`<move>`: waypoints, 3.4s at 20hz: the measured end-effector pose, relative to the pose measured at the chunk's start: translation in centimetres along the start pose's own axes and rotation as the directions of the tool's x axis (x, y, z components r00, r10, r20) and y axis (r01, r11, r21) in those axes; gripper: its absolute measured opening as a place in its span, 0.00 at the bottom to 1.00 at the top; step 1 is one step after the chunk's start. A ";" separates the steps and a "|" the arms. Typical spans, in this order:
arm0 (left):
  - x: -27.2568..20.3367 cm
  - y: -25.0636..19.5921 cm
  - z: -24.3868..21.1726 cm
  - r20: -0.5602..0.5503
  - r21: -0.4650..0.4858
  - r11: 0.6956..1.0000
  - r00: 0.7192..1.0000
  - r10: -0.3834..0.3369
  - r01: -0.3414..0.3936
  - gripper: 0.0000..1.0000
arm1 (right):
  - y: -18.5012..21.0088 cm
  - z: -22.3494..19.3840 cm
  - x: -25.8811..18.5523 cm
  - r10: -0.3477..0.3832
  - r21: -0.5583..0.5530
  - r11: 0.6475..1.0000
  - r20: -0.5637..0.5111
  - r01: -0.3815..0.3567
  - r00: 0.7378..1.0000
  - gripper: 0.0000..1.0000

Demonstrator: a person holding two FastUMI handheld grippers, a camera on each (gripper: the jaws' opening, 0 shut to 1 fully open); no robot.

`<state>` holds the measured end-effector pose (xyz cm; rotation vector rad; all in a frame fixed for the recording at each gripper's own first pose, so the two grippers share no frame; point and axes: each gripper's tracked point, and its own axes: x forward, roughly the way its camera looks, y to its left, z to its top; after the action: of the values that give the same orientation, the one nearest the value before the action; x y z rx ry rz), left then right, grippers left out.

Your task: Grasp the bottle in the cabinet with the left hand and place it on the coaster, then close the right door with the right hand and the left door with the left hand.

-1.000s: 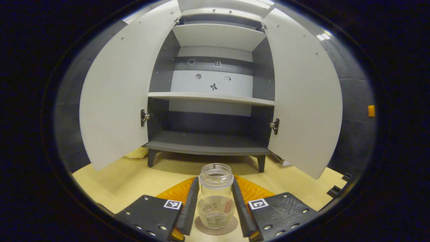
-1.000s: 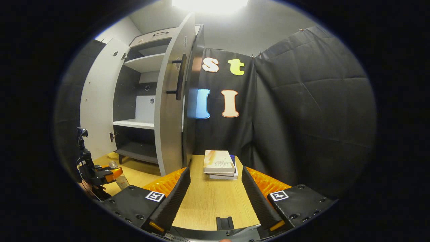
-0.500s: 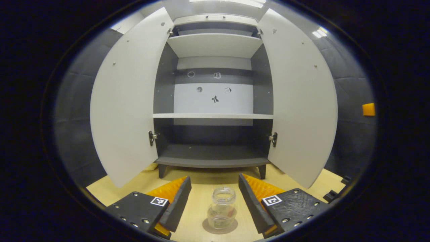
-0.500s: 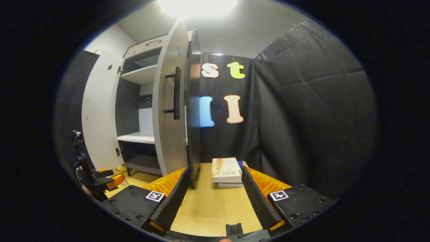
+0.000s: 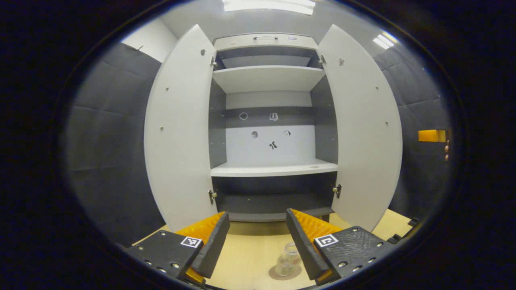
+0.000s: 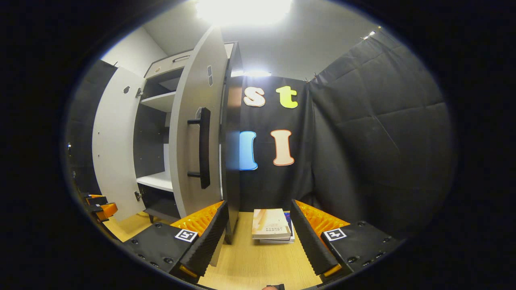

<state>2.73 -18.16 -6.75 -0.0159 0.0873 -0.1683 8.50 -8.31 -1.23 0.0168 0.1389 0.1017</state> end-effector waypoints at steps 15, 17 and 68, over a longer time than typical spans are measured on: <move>-3.0 17.8 1.9 0.009 -0.007 0.986 0.986 0.167 -0.166 0.86 | 2.5 6.4 4.4 -0.214 0.029 0.977 0.037 0.213 0.976 0.98; -3.2 19.9 1.6 0.005 -0.009 0.981 0.981 0.191 -0.191 0.86 | 2.5 6.5 4.5 -0.256 0.016 0.967 0.050 0.256 0.965 0.91; -3.9 35.8 -0.8 -0.003 -0.127 0.949 0.957 0.290 -0.288 0.85 | 20.3 4.2 6.6 -0.062 0.002 0.998 0.029 0.062 0.998 0.96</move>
<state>4.74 17.81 -8.05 -0.1300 0.0831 0.1312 13.60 12.55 2.50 0.0148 0.1102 0.0390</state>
